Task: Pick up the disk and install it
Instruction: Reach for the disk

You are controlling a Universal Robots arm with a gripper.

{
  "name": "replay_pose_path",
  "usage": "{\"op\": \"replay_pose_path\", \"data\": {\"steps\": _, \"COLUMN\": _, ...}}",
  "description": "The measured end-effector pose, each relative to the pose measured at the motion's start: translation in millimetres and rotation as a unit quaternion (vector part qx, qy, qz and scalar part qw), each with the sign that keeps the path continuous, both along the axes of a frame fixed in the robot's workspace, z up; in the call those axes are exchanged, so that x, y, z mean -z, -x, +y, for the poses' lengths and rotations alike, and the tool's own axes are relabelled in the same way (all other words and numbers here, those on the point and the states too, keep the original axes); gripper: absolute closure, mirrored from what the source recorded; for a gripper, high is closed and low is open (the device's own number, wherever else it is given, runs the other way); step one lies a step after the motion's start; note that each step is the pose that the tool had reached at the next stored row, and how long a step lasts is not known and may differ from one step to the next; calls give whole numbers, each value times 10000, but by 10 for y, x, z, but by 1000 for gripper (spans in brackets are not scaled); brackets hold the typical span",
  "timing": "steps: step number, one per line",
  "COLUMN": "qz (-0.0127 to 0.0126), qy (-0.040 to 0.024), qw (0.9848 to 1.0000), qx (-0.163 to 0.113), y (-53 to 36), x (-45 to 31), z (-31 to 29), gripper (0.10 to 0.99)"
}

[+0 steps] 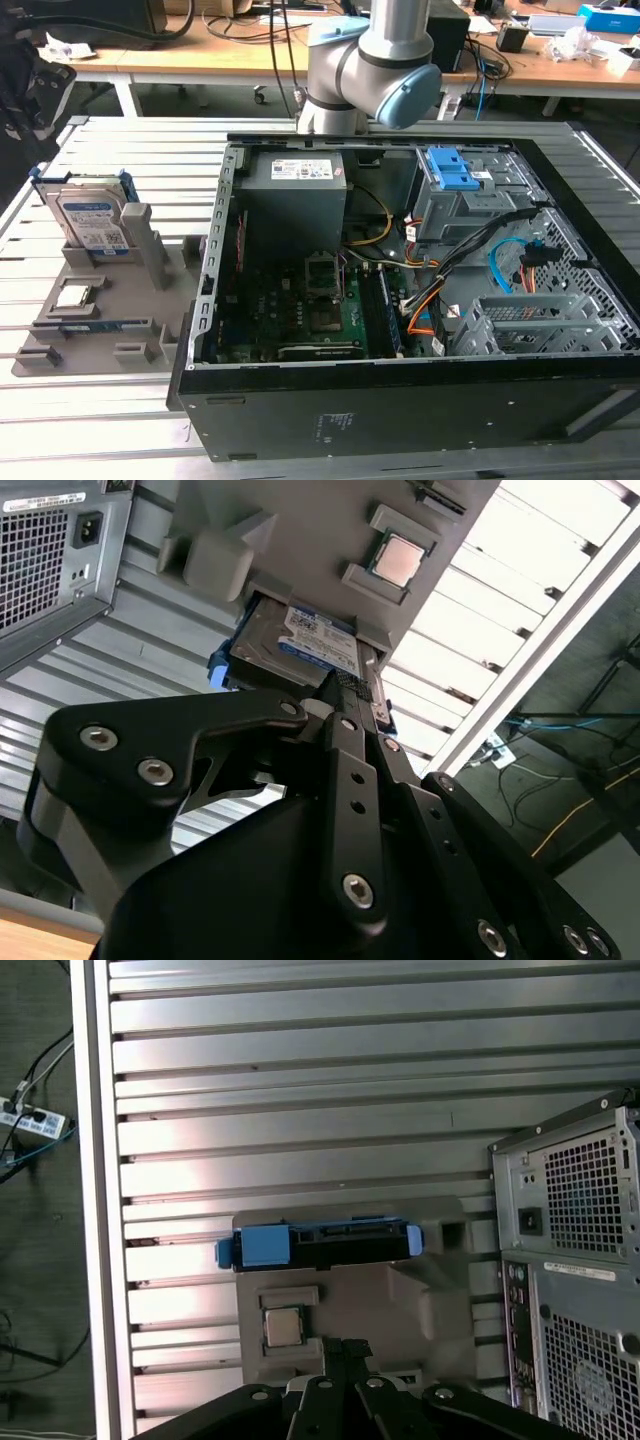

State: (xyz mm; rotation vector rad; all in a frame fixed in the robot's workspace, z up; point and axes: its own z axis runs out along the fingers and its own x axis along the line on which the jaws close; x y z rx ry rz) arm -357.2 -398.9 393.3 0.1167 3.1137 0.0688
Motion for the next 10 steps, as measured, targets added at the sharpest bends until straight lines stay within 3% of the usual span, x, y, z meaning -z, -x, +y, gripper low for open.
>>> {"op": "replay_pose_path", "data": {"steps": 10, "qz": 0, "qy": 0, "qw": 10000, "qx": 0, "y": 251, "x": 0, "z": 0, "gripper": 980}}
